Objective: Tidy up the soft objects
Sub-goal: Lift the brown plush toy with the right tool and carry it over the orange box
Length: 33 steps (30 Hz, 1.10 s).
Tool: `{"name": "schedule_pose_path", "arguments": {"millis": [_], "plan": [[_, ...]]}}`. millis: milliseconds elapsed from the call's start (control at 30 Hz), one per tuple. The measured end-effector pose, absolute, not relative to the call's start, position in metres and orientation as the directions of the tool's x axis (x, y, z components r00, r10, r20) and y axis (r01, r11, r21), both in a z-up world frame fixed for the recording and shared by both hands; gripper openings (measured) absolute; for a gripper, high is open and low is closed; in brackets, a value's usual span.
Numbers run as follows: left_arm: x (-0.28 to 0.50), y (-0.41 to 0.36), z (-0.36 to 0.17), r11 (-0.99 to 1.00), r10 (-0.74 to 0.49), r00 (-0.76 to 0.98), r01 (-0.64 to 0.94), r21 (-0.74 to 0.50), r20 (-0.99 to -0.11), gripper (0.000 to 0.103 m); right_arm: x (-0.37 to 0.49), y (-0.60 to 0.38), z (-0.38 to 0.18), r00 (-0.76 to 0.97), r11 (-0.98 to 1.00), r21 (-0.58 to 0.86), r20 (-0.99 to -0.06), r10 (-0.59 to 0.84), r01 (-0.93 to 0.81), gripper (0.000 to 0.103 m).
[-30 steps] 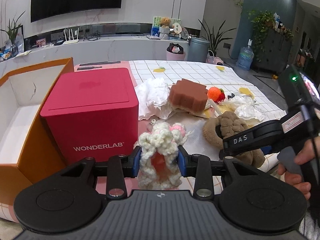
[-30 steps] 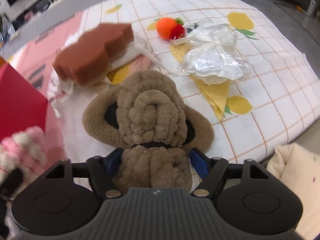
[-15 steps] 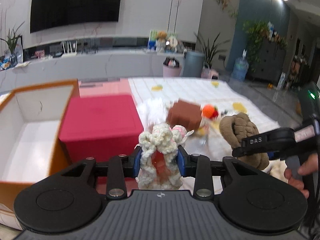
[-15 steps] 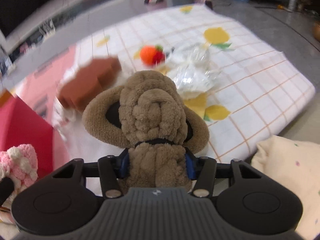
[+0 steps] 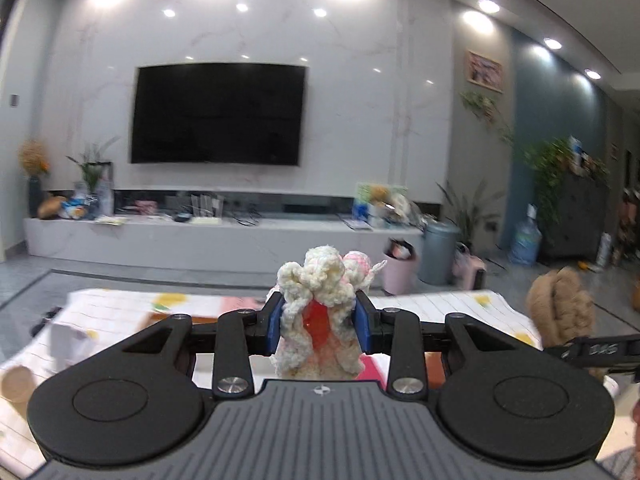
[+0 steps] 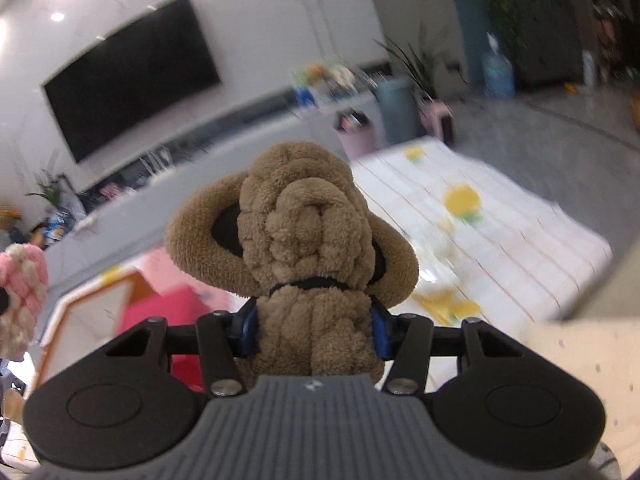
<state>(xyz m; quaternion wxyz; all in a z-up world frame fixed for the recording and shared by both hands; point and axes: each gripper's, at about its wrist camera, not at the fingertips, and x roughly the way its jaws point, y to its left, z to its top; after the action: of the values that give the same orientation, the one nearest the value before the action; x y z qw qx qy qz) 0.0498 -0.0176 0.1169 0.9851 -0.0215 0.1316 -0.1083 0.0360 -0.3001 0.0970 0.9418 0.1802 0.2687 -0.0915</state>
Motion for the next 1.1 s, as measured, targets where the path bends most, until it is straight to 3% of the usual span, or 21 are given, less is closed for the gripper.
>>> {"name": "schedule_pose_path", "arguments": {"millis": [100, 233, 367, 533, 633, 867, 967, 1100], "plan": [[0.057, 0.012, 0.125, 0.983, -0.17, 0.953, 0.147, -0.107, -0.25, 0.04, 0.041, -0.259, 0.123, 0.881, 0.936, 0.31, -0.473, -0.003, 0.169, 0.053], [0.073, 0.049, 0.111, 0.975, -0.198, 0.933, 0.154, -0.163, -0.3, 0.04, 0.062, -0.202, 0.132, 0.891, 0.936, 0.349, -0.438, 0.121, 0.044, 0.053], [0.094, 0.076, 0.076, 0.983, -0.098, 0.917, 0.029, -0.18, -0.387, 0.04, 0.09, -0.145, 0.11, 0.855, 0.915, 0.397, -0.448, 0.262, -0.072, 0.053], [0.12, 0.102, 0.044, 0.97, -0.083, 0.889, -0.032, -0.242, -0.45, 0.04, 0.11, -0.104, 0.06, 0.801, 0.86, 0.461, -0.419, 0.427, -0.218, 0.053], [0.134, 0.101, 0.033, 0.976, -0.026, 0.884, -0.078, -0.202, -0.466, 0.04, 0.111, -0.096, 0.037, 0.801, 0.861, 0.434, -0.397, 0.448, -0.267, 0.053], [0.148, 0.078, 0.005, 0.991, 0.122, 0.781, -0.133, 0.028, -0.613, 0.04, 0.138, -0.107, 0.002, 0.761, 0.846, 0.499, -0.47, 0.447, -0.188, 0.053], [0.16, 0.083, -0.008, 0.987, 0.139, 0.714, -0.156, 0.037, -0.686, 0.042, 0.138, -0.104, 0.002, 0.759, 0.848, 0.492, -0.47, 0.45, -0.198, 0.053], [0.16, 0.079, -0.013, 0.983, 0.176, 0.683, -0.164, 0.086, -0.709, 0.058, 0.132, -0.099, 0.007, 0.757, 0.855, 0.479, -0.48, 0.443, -0.197, 0.053]]}}
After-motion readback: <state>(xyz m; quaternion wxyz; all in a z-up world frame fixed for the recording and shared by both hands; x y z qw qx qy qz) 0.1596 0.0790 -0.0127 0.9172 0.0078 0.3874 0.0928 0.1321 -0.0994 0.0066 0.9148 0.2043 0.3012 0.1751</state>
